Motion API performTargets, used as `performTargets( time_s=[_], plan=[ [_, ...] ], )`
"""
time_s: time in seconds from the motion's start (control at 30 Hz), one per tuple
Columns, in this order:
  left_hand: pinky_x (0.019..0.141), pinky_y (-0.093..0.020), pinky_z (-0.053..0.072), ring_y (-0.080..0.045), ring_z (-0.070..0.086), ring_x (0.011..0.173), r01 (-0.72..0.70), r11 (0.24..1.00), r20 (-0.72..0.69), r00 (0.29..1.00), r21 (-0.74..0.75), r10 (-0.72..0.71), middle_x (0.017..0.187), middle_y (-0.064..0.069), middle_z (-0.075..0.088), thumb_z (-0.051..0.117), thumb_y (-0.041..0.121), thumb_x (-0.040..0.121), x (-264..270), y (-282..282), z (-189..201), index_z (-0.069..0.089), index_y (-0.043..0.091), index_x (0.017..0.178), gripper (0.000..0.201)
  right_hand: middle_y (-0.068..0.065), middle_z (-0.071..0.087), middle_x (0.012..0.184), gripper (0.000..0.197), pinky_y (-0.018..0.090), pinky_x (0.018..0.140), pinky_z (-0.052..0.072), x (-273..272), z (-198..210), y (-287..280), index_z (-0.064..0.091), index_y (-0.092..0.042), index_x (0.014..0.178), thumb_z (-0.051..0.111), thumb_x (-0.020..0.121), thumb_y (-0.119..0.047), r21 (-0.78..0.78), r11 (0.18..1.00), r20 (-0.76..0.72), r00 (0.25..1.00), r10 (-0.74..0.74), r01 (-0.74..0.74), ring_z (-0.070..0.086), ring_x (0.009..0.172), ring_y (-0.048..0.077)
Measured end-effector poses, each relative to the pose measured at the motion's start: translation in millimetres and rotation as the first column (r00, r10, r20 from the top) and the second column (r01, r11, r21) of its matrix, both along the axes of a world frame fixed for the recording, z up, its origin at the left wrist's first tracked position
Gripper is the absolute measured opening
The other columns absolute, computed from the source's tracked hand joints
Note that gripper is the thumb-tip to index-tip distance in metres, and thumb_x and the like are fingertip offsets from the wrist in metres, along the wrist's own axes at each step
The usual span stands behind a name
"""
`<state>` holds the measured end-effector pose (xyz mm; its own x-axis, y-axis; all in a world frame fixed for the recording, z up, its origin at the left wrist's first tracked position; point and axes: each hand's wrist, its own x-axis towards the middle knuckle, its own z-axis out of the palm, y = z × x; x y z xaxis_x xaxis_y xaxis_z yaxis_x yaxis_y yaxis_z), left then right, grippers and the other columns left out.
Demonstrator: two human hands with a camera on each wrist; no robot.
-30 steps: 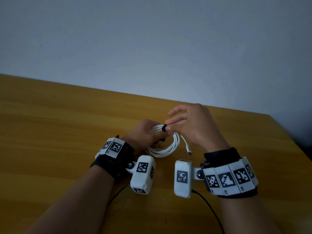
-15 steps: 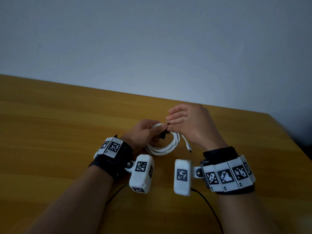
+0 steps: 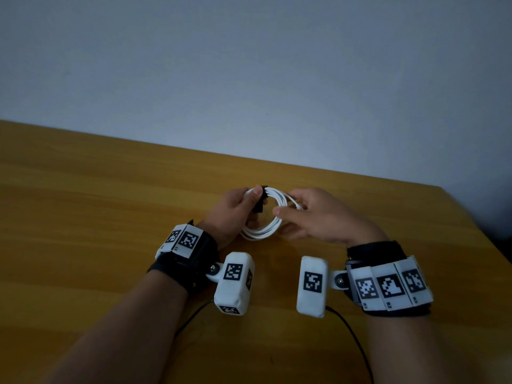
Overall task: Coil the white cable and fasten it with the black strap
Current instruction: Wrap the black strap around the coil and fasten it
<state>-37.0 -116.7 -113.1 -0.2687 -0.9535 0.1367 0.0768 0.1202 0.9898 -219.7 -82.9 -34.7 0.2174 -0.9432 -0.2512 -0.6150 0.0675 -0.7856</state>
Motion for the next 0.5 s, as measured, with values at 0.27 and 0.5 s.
performTargets(
  time_s=[0.27,0.5],
  plan=[
    [0.067,-0.033,0.042,-0.017,0.049,0.068,-0.031,0.995,-0.076,0.996,0.097,0.038,0.074,0.0,0.057,0.056,0.045,0.093,-2.8,-1.9,3.3,0.071,0.006,0.103,0.043,0.006,0.08,0.099,0.025,0.044,0.089,0.063,0.7,-7.0,-5.5,0.069,-0.012,0.121,0.066,0.099,-0.023,-0.066,0.996,0.09,0.994,-0.058,0.065,0.08,0.082,0.021],
    [0.082,-0.041,0.055,-0.03,0.067,0.091,-0.071,0.989,-0.095,0.992,0.133,0.084,0.098,-0.007,0.072,0.062,0.041,0.092,-2.1,-4.0,5.6,0.074,0.021,0.111,0.03,0.013,0.079,0.093,0.019,0.045,0.087,0.063,-1.1,-6.1,-6.8,0.07,-0.007,0.115,0.065,0.1,-0.016,-0.018,0.987,0.211,0.966,-0.15,0.157,0.08,0.082,0.026]
  ],
)
